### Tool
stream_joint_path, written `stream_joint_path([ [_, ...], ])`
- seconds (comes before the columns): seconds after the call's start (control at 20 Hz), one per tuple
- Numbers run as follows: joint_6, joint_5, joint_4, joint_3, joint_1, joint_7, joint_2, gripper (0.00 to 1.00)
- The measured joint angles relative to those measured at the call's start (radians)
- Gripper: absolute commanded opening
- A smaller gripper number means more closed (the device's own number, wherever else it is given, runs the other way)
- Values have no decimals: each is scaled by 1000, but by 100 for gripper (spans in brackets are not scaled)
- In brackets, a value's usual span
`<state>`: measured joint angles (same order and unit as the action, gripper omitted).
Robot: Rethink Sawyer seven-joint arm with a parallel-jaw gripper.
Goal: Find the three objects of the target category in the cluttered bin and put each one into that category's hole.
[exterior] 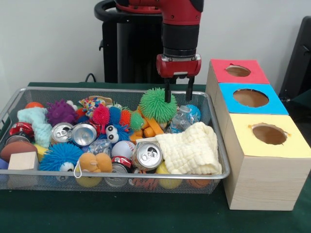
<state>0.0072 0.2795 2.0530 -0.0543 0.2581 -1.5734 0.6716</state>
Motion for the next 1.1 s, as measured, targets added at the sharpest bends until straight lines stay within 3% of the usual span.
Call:
stream_joint_path([
  [0.4, 1, -9, 0, 13, -30, 0, 9, 100],
  [1.1, 79, -19, -55, 13, 8, 0, -8, 100],
])
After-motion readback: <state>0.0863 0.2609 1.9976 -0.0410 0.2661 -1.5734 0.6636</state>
